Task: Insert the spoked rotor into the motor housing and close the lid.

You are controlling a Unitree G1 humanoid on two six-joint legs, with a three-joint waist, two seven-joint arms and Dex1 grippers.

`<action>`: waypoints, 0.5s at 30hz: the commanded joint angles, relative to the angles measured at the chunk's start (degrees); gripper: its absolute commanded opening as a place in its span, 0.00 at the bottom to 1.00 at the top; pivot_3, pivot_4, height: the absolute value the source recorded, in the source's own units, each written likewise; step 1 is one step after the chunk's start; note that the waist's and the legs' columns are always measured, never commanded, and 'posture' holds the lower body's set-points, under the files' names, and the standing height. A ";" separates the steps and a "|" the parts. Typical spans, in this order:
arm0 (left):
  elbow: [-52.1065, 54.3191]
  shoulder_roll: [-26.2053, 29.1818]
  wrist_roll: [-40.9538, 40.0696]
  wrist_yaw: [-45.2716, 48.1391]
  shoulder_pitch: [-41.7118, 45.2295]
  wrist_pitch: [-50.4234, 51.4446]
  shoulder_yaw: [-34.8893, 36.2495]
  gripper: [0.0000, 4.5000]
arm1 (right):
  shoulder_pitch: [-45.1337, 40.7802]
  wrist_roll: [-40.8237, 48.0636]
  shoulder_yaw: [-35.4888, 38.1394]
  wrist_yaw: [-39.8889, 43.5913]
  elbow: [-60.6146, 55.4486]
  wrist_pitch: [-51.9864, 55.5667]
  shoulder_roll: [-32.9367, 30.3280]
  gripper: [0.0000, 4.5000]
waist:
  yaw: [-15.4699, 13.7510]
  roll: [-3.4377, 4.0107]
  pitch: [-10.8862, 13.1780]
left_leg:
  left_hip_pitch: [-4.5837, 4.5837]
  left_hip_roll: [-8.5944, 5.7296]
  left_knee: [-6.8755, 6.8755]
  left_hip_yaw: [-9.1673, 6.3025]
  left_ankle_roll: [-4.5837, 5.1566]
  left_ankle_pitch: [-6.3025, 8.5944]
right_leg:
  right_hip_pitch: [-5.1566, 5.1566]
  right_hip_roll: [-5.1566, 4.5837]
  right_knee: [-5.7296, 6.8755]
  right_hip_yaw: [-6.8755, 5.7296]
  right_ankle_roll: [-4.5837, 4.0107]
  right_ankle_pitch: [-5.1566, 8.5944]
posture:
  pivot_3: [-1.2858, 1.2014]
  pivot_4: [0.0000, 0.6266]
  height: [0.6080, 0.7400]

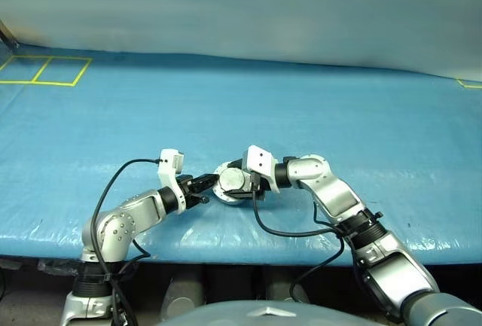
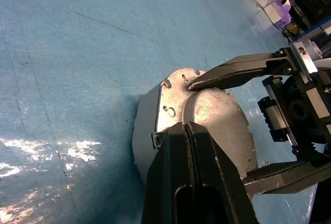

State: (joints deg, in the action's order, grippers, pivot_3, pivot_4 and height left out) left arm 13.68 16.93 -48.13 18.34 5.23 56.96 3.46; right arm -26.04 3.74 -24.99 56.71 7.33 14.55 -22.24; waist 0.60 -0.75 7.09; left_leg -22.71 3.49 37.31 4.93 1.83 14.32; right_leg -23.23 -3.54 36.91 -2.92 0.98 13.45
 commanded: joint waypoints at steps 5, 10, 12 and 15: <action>-0.52 0.21 1.92 -0.24 -0.93 1.95 -1.76 0.00 | 3.11 -1.54 -1.15 0.37 2.21 5.65 -1.40 0.73 | -0.10 -0.02 -0.02 | -0.01 0.00 -0.06 0.00 0.00 0.00 | -0.01 -0.02 -0.05 0.01 -0.06 -0.03 | 0.52 0.24 1.00; -0.98 -0.08 2.47 -0.01 -1.04 0.70 -1.05 0.00 | 5.11 -0.60 -0.22 0.38 -0.37 7.52 -2.41 0.80 | -0.43 -0.04 -0.04 | -0.04 -0.02 -0.16 0.00 0.02 0.02 | -0.04 -0.06 -0.09 0.00 -0.15 0.01 | 0.52 0.24 1.00; -0.88 -0.13 2.57 0.09 -1.15 0.63 -1.09 0.00 | 6.06 -0.14 0.53 0.00 -1.60 8.29 -2.66 0.94 | -0.66 -0.04 -0.04 | -0.07 -0.03 -0.18 0.00 0.03 0.03 | -0.07 -0.07 -0.11 0.00 -0.17 0.03 | 0.52 0.24 1.00; -0.79 -0.27 2.75 0.21 -1.25 0.53 -1.13 0.00 | 7.72 0.70 1.76 -0.68 -3.90 9.75 -3.14 1.00 | -0.82 -0.04 -0.04 | -0.10 -0.03 -0.20 0.00 0.04 0.04 | -0.09 -0.07 -0.14 0.00 -0.19 0.04 | 0.52 0.24 1.00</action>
State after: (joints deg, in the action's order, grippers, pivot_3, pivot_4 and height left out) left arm 14.01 16.32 -47.24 19.10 5.26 56.74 3.23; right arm -21.02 5.72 -22.23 56.22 1.10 20.01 -23.27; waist -0.22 -0.79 7.05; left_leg -22.81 3.46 37.11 4.93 1.87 14.37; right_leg -23.33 -3.61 36.77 -2.92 0.79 13.49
